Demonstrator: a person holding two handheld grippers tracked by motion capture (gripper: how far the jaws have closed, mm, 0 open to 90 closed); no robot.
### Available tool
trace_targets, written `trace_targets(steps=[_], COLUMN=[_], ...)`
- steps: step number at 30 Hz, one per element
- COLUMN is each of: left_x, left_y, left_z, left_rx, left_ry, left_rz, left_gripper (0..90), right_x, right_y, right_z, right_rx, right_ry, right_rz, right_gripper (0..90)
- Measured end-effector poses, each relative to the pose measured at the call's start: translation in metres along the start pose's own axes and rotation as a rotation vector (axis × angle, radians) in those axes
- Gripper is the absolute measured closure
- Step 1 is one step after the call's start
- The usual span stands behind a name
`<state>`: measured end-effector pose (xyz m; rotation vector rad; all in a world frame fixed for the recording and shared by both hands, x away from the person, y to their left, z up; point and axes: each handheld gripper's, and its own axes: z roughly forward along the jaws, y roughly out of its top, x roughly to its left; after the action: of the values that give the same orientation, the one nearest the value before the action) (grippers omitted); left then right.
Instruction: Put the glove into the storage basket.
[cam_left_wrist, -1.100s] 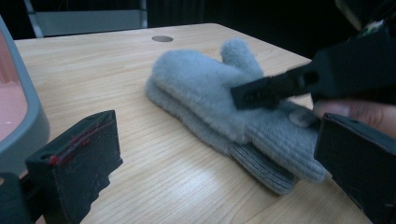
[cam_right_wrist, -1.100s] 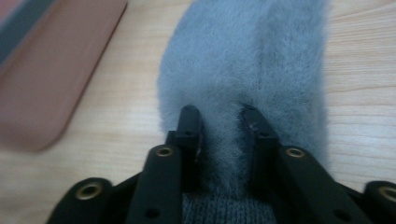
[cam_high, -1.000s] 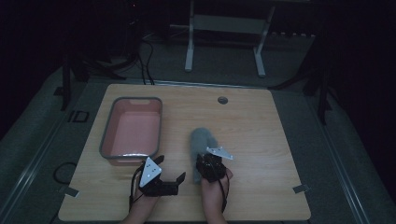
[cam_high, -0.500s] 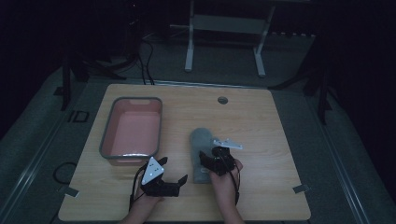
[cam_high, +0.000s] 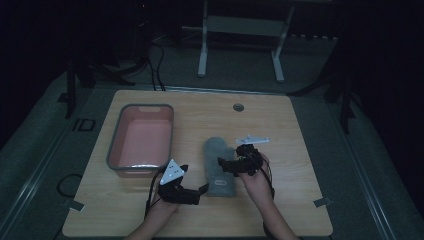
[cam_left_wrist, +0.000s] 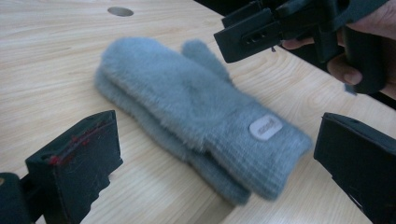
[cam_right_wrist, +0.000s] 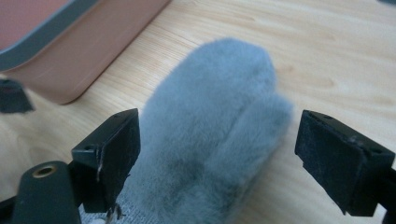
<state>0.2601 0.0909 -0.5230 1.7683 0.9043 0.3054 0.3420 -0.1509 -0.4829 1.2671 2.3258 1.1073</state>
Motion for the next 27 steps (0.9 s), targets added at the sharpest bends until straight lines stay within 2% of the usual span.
trace_targets(steps=[2,4,7,9,10,12,14,17,19,20,22,23,24,25,27], left_x=[0.001,0.003,0.005,0.006,0.006,0.006,0.007,0.007,0.007,0.007,0.007,0.006,0.007,0.007,0.009], left_y=[0.005,0.009,0.017,0.021,0.023,0.025,0.028,0.034,0.037,0.039,0.041,0.042,0.043,0.043,0.043], left_z=[0.002,0.004,0.006,0.008,0.01,0.013,0.017,0.022,0.026,0.027,0.032,0.034,0.036,0.039,0.044], left_rx=[0.011,0.032,0.056,0.064,0.07,0.089,0.105,0.122,0.124,0.124,0.122,0.121,0.123,0.117,0.117], left_ry=[0.002,-0.008,0.012,0.016,0.023,0.024,0.017,0.001,0.01,0.011,0.021,0.024,0.019,0.016,0.012], left_rz=[0.0,-0.007,0.007,0.018,0.029,0.047,0.048,0.046,0.053,0.054,0.046,0.045,0.046,0.035,0.01], left_gripper=[0.8,0.8,0.8,0.8,0.8,0.9,0.9,0.9,1.1,4.1,6.1,6.1,7.2,9.7,12.0], right_x=[-0.004,-0.009,-0.019,-0.023,-0.032,-0.039,-0.044,-0.049,-0.052,-0.052,-0.052,-0.051,-0.05,-0.05,-0.049], right_y=[0.004,0.007,0.008,0.008,0.007,0.005,0.002,-0.003,-0.008,-0.011,-0.014,-0.015,-0.015,-0.016,-0.019], right_z=[-0.002,-0.005,-0.009,-0.01,-0.012,-0.014,-0.015,-0.015,-0.014,-0.013,-0.012,-0.012,-0.011,-0.01,-0.007], right_rx=[-0.006,-0.035,-0.058,-0.055,-0.068,-0.079,-0.105,-0.129,-0.132,-0.137,-0.139,-0.124,-0.083,-0.057,-0.043], right_ry=[-0.007,-0.011,-0.015,-0.023,-0.015,-0.002,0.021,0.037,0.059,0.046,0.071,0.064,0.065,0.073,0.104], right_rz=[-0.052,-0.108,-0.166,-0.184,-0.179,-0.154,-0.144,-0.161,-0.167,-0.176,-0.2,-0.212,-0.204,-0.176,-0.132], right_gripper=[14.6,14.6,14.8,15.4,15.4,16.1,16.4,16.4,16.2,16.5,16.5,17.0,17.5,17.0,17.6])
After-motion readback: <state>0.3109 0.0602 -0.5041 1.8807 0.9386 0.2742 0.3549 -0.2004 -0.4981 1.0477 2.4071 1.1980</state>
